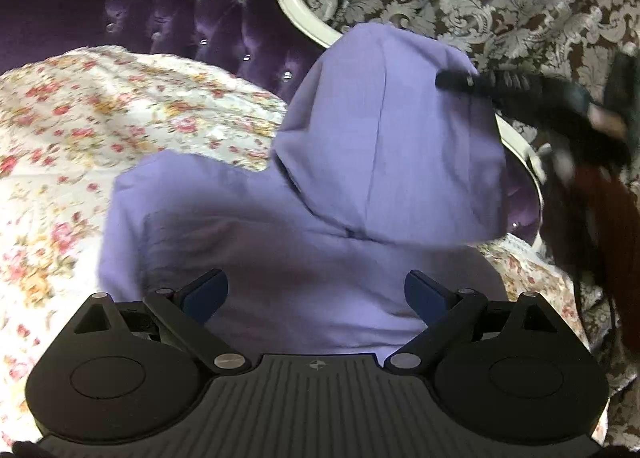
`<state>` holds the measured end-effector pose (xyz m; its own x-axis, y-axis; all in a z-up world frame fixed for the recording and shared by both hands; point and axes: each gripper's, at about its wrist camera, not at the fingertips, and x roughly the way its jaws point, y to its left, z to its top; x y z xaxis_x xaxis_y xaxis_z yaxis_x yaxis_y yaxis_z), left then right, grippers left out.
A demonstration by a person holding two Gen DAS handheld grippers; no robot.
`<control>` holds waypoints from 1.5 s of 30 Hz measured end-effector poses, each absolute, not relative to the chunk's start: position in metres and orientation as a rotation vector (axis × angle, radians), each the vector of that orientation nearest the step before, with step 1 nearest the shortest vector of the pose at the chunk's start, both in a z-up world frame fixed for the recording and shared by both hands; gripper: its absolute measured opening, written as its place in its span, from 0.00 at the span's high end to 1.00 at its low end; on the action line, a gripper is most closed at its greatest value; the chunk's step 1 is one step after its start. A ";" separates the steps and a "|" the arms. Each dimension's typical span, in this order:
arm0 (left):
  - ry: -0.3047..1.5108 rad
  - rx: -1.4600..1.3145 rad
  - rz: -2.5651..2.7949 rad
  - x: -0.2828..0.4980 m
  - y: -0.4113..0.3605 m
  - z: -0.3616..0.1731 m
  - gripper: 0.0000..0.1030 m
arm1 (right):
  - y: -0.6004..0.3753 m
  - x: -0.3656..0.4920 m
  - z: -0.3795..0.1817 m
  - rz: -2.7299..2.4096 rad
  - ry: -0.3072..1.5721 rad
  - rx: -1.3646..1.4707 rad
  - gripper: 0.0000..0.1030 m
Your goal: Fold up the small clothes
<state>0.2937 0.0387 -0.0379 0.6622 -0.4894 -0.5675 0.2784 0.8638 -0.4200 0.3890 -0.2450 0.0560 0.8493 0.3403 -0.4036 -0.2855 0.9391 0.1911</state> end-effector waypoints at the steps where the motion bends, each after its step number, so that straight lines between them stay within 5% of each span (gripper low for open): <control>1: 0.724 -0.297 -0.445 0.295 0.034 -0.037 0.07 | -0.257 0.399 0.056 0.280 0.446 0.182 0.62; 3: 0.716 -0.256 -0.450 0.300 0.026 -0.034 0.07 | -0.285 0.410 0.055 0.202 0.415 0.284 0.31; 4: 0.711 -0.232 -0.451 0.303 0.023 -0.032 0.07 | -0.296 0.410 0.053 0.177 0.398 0.304 0.27; 17: 0.710 0.231 -0.329 0.380 -0.016 -0.033 0.07 | -0.344 0.350 -0.033 0.154 0.625 -0.010 0.27; 26: 0.760 -0.054 -0.431 0.432 -0.017 -0.009 0.07 | -0.386 0.397 -0.037 0.200 0.611 0.392 0.27; 32: 0.678 -0.178 -0.428 0.473 -0.037 0.013 0.07 | -0.393 0.459 -0.034 0.206 0.655 0.401 0.26; 45: 0.534 0.365 -0.382 0.456 -0.058 -0.012 0.07 | -0.355 0.378 -0.044 0.234 0.564 0.034 0.20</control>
<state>0.4559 -0.0578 -0.0124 0.7942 -0.2541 -0.5520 0.4400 0.8670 0.2341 0.3777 -0.3546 -0.0445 0.8191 0.2292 -0.5258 -0.2104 0.9729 0.0964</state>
